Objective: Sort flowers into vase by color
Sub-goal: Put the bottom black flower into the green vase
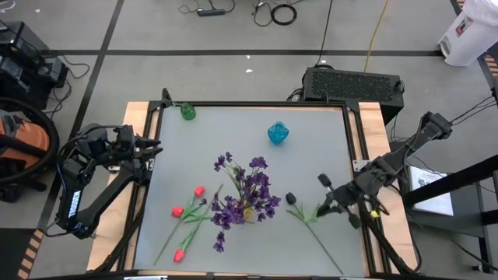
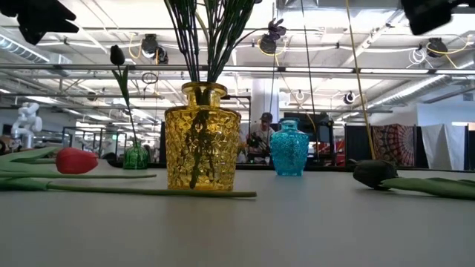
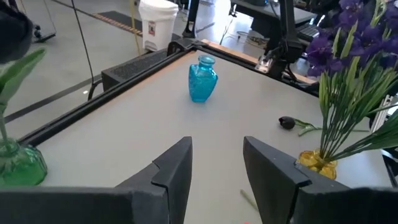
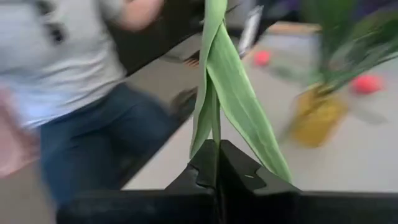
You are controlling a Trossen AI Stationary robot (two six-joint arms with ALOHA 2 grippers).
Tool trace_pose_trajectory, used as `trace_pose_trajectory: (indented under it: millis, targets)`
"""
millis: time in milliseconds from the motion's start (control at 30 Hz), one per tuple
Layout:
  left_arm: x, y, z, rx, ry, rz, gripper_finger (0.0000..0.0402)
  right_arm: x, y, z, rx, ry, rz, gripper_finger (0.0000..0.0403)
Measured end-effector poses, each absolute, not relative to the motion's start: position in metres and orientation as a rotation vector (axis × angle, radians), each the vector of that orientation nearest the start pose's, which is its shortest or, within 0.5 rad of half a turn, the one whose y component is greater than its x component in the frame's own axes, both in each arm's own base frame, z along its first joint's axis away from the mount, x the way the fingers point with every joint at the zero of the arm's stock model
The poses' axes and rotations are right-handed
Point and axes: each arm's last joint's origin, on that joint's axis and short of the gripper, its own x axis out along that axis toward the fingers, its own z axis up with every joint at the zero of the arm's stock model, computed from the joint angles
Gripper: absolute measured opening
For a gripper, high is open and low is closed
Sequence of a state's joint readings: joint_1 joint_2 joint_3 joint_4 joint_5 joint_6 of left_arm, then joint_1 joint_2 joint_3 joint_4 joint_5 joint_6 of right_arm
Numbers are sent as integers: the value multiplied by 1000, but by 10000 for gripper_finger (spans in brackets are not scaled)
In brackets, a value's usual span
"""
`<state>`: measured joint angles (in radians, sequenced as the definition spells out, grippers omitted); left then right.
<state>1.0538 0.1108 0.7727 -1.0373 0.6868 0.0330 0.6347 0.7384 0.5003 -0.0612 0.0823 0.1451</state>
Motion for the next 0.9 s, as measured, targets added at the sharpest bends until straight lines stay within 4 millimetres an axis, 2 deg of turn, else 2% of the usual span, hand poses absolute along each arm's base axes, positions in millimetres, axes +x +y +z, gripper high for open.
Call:
trace_pose_trajectory:
  millis: [333, 533, 900]
  targets:
    - [15, -10, 299, -243, 237, 359, 151, 135, 78, 287, -73, -11, 105, 0]
    - [15, -10, 300, -233, 229, 359, 151, 140, 63, 288, -101, -17, -160, 0]
    - [17, -8, 312, -135, 142, 339, 151, 149, 41, 289, -67, -23, -312, 0]
